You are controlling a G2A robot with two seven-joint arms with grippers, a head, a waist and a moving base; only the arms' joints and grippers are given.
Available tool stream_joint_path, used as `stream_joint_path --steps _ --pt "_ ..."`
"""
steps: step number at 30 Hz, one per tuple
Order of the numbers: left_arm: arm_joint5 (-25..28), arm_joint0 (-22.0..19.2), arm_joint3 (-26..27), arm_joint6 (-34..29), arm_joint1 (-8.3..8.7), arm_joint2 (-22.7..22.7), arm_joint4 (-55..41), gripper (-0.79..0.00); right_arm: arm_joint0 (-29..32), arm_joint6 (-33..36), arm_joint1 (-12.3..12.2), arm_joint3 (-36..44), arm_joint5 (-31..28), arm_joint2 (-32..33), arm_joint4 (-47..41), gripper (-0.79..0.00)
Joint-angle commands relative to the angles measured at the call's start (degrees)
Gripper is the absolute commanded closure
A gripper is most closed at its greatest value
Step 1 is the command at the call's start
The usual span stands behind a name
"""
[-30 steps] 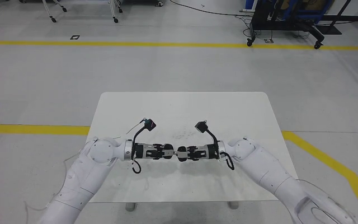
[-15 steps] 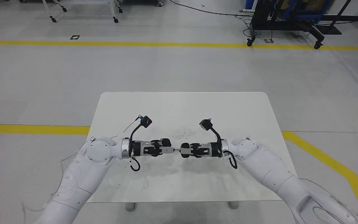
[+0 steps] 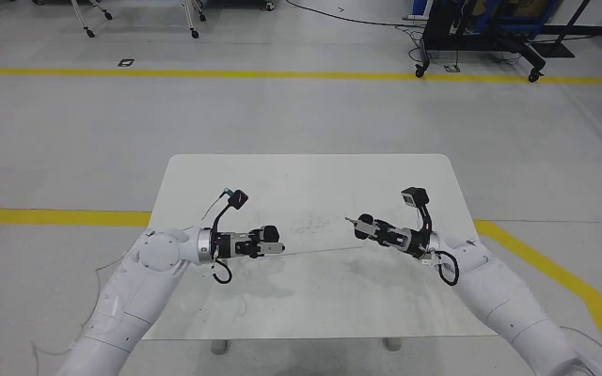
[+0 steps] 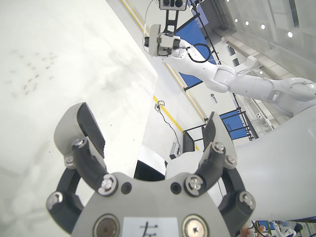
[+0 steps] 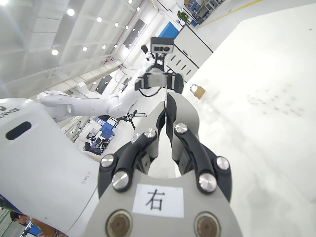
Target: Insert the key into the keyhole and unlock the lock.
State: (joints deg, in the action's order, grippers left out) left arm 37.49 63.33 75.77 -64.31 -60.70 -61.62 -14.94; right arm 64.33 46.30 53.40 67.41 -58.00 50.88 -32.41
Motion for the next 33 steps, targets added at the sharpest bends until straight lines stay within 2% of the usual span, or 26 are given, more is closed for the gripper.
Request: stream_joint_path --steps 1,7,10,13,16,18,21,23,26,30,33 --pt "0.0 0.0 0.0 0.0 0.0 0.0 0.0 -0.785 -0.2 0.0 0.1 -0.5 0.0 -0.1 0.5 0.0" --pt "-0.6 0.2 -0.3 0.7 0.09 -0.3 0.6 -0.785 -0.2 0.0 0.1 -0.5 0.0 -0.1 0.5 0.0" --pt "-0.2 2.7 0.7 2.7 1.73 -6.5 3.9 -0.785 -0.2 0.0 0.1 -0.5 0.0 -0.1 0.5 0.0" --pt "0.0 9.6 8.2 3.0 3.93 -15.0 6.7 -0.785 -0.2 0.0 0.1 -0.5 0.0 -0.1 0.5 0.0" --pt "-2.8 18.3 19.0 4.2 5.78 -24.4 14.6 -0.785 -0.2 0.0 0.1 -0.5 0.0 -0.1 0.5 0.0" --pt "-7.3 24.2 26.9 5.4 6.59 -29.8 23.6 -0.785 -0.2 0.0 0.1 -0.5 0.0 -0.1 0.5 0.0" --pt "-19.4 32.8 37.7 7.8 7.13 -35.1 43.9 -0.785 -0.2 0.0 0.1 -0.5 0.0 -0.1 0.5 0.0" --pt "-26.3 37.3 42.7 7.8 7.1 -34.6 53.1 -0.785 -0.2 0.0 0.1 -0.5 0.0 -0.1 0.5 0.0" --pt "-30.7 39.8 44.6 6.3 6.96 -30.7 59.7 -0.785 -0.2 0.0 0.1 -0.5 0.0 -0.1 0.5 0.0" --pt "-37.2 35.7 40.3 7.9 6.35 -23.4 67.6 -0.785 -0.2 0.0 0.1 -0.5 0.0 -0.1 0.5 0.0" --pt "-40.3 30.9 35.7 8.8 5.56 -18.0 68.7 -0.785 -0.2 0.0 0.1 -0.5 0.0 -0.1 0.5 0.0"
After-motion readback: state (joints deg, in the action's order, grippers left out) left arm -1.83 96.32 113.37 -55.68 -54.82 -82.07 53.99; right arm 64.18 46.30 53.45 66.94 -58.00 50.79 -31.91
